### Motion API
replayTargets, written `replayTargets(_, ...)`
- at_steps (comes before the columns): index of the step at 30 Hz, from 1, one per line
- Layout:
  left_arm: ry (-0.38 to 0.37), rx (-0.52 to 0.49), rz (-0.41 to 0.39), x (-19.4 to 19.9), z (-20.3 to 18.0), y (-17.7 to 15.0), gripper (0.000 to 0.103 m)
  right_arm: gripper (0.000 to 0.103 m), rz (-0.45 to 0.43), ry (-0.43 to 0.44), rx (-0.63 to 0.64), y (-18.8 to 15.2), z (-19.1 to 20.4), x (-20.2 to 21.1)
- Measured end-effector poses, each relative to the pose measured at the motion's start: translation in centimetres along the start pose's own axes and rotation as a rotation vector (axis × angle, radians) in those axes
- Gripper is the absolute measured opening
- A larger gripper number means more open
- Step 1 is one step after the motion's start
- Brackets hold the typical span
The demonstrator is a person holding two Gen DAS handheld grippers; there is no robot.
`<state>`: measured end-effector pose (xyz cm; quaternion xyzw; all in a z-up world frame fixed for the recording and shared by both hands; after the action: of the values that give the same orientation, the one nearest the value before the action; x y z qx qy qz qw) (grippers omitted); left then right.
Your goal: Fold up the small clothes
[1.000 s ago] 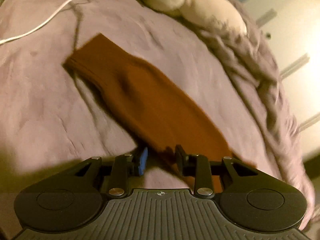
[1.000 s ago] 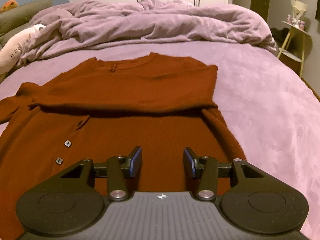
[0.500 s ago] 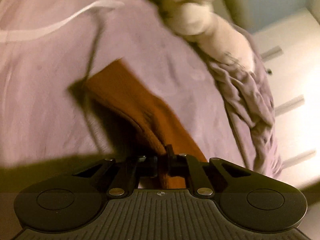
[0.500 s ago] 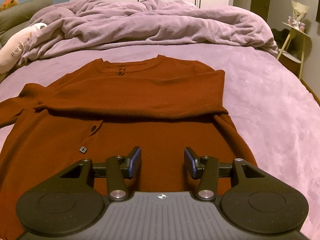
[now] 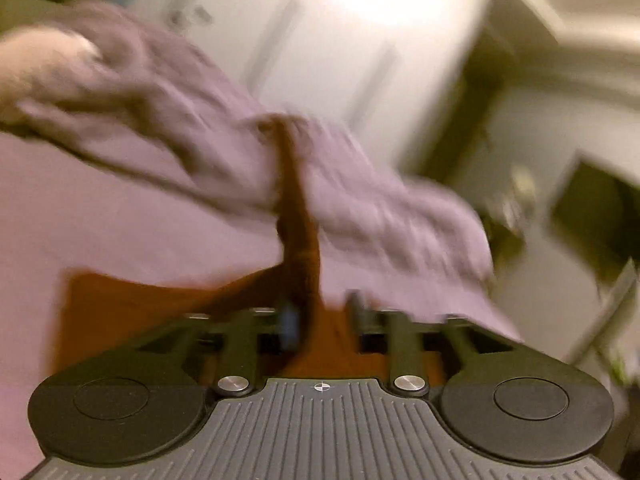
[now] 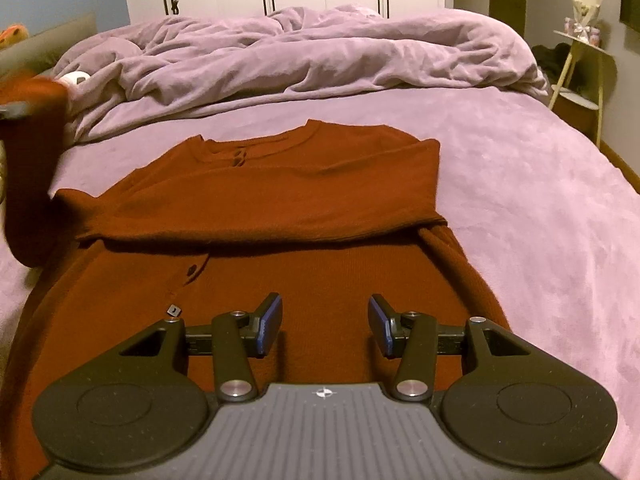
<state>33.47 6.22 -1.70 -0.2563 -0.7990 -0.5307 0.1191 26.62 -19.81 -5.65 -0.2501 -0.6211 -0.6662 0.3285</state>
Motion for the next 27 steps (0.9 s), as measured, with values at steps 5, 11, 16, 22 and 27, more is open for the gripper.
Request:
replayTargets(5, 0.026, 0.038, 0.181, -3.3, -0.9, -7.6, 0.051, 0.047, -0.01, 0.002, 0.0, 0.7, -1.2, 0.4)
replayTargets(11, 0.227, 0.095, 0.203, -1.4, 5.9, -8.7, 0.054, 0.047, 0.012, 0.128, -0.017, 3.0, 0.2, -2.3)
replayTargets(16, 0.287, 0.108, 0.2, 0.0, 7.9, -8.8, 0.058, 0.047, 0.041, 0.27, -0.11, 6.5, 3.5, -7.7)
replayTargets(22, 0.308, 0.08, 0.196, 0.1, 8.7, -9.4, 0.06, 0.047, 0.16, 0.333, -0.211, 7.4, 5.9, -13.3)
replayTargets(27, 0.299, 0.085, 0.205, 0.1, 8.9, -9.3, 0.065, 0.012, 0.169, 0.34, -0.121, 7.8, 8.2, -14.3)
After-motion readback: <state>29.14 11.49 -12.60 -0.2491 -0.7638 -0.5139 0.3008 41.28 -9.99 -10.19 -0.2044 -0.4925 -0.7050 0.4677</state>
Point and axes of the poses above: each gripper's, at about its wrist camera, not at the fingertips, and x roughly against the way its jaws point, z to its left, y to its top, the point moved 10 cm from there along -x, roughly the way its jaws point, and after that the axes turned 4 degrees about y, right-handed, at the moved point
